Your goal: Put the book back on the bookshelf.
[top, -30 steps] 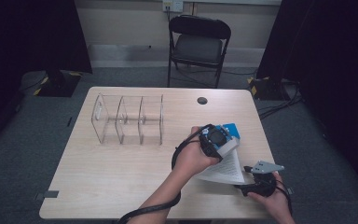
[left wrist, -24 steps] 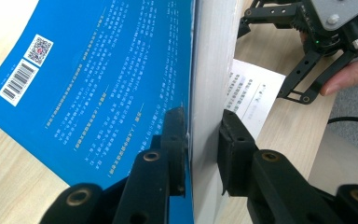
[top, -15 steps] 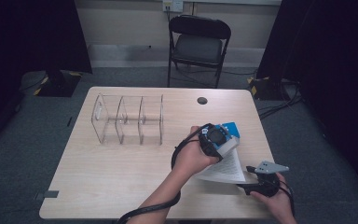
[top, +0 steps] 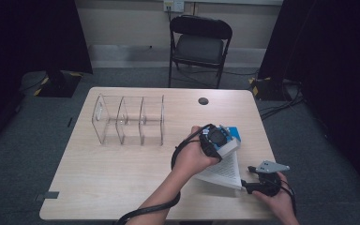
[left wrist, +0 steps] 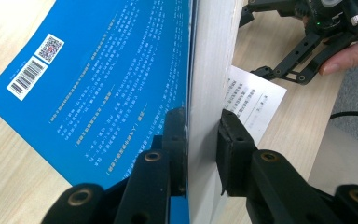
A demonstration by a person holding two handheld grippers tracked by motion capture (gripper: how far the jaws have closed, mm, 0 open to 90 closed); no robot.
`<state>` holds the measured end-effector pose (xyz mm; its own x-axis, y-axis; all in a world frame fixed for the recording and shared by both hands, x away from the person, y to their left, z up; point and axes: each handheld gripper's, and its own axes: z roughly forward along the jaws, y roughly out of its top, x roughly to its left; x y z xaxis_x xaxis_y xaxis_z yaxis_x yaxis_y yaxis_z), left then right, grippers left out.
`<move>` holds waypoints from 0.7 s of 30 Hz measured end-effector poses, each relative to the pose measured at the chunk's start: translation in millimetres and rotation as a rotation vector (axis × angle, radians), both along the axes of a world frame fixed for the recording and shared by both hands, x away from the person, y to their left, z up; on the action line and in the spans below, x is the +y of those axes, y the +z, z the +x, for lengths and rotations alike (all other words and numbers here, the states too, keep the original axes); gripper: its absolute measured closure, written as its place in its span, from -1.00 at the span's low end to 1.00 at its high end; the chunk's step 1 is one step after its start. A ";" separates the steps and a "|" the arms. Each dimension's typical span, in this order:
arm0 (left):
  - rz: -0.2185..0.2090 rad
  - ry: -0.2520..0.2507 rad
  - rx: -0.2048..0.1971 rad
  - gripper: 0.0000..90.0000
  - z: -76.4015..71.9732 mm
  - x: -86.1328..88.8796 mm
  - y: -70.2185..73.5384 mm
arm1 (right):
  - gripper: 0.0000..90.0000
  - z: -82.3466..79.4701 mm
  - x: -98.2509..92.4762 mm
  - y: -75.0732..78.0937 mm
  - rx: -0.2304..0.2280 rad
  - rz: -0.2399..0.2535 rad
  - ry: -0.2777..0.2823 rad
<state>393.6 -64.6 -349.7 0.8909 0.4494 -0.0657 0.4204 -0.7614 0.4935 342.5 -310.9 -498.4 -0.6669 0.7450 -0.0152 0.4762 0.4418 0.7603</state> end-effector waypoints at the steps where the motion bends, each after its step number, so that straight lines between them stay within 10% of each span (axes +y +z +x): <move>1: 0.001 0.001 -0.002 0.68 -0.2 -0.3 0.4 | -0.37 0.2 0.5 0.2 0.001 0.004 0.002; 21: -0.004 -0.018 -0.005 0.68 -8.4 2.3 -1.2 | -0.44 9.3 3.1 3.7 -0.056 0.143 -0.025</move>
<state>385.2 -62.3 -350.9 0.8991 0.4333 -0.0630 0.4045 -0.7667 0.4985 351.7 -307.8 -494.7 -0.6493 0.7585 0.0551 0.4404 0.3159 0.8404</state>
